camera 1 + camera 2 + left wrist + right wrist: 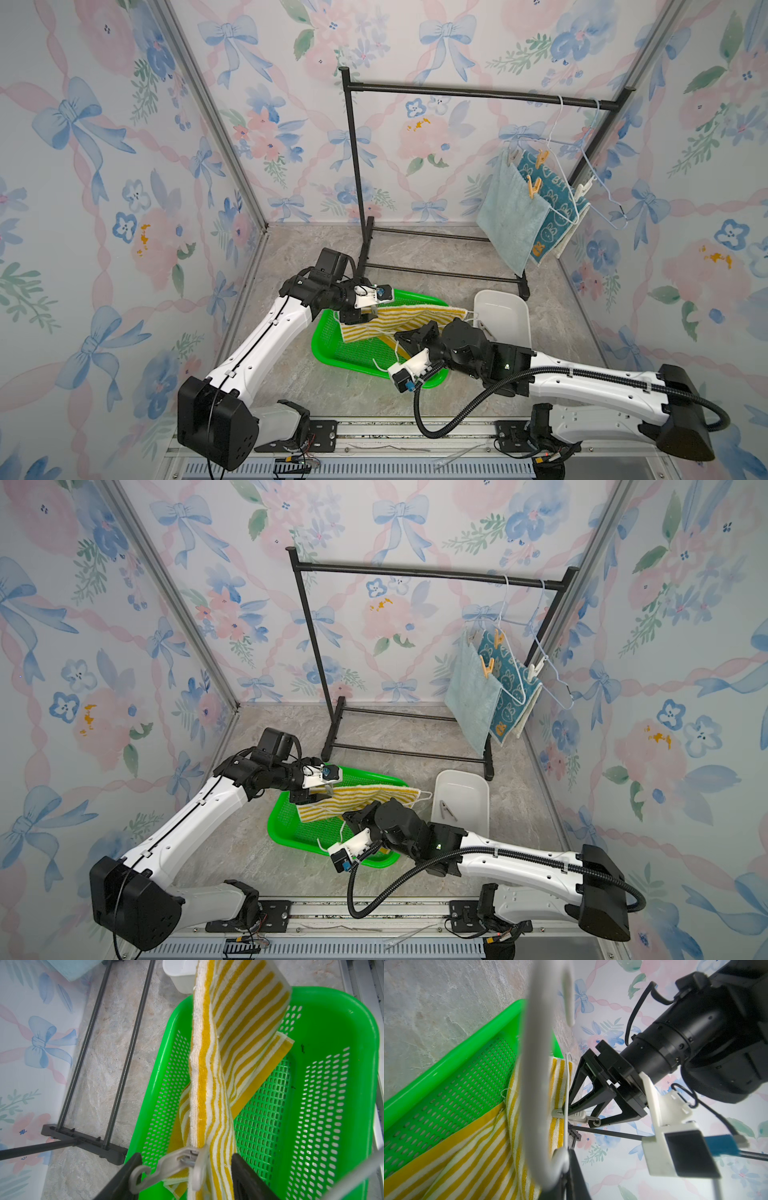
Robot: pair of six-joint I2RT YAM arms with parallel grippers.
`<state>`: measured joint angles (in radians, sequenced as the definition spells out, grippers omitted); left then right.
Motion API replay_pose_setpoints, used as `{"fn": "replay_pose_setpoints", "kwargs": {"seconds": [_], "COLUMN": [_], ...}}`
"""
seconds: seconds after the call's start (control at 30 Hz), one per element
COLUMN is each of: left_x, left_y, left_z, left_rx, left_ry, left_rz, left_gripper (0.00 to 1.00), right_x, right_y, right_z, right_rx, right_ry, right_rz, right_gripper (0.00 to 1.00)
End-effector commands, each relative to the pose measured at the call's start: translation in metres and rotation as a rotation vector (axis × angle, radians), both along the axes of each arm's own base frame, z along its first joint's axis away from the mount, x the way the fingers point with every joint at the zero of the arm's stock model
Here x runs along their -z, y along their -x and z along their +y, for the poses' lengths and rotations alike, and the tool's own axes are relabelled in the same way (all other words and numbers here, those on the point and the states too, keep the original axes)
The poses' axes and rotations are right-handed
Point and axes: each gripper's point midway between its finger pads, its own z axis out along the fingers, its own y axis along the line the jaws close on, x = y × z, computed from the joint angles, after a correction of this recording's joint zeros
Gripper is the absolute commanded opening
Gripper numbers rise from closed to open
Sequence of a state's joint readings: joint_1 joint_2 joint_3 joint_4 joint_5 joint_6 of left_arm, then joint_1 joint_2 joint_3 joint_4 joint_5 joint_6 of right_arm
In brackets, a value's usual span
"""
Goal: Remove the clothespins securing towels to the hanger
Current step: Remove the clothespin from the hanger.
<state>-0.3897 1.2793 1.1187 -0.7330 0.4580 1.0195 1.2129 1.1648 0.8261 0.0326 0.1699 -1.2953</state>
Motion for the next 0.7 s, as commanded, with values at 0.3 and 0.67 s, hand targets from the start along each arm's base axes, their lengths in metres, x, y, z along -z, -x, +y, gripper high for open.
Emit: {"fn": "replay_pose_setpoints", "kwargs": {"seconds": [0.3,0.67], "left_x": [0.0067,0.0021], "left_y": [0.0132,0.0112], "left_z": [-0.0029,-0.0021], "left_rx": [0.022,0.032], "left_ry": [0.006,-0.002], "left_rz": [0.049,0.019], "left_gripper": [0.58,0.35], "right_x": [-0.0039,-0.0010], "right_y": [-0.0011,-0.0021], "right_z": [0.0036,0.0030], "right_rx": [0.008,0.018], "right_ry": [-0.021,-0.014], "right_rz": [-0.033,-0.026], "right_gripper": [0.00,0.00]}}
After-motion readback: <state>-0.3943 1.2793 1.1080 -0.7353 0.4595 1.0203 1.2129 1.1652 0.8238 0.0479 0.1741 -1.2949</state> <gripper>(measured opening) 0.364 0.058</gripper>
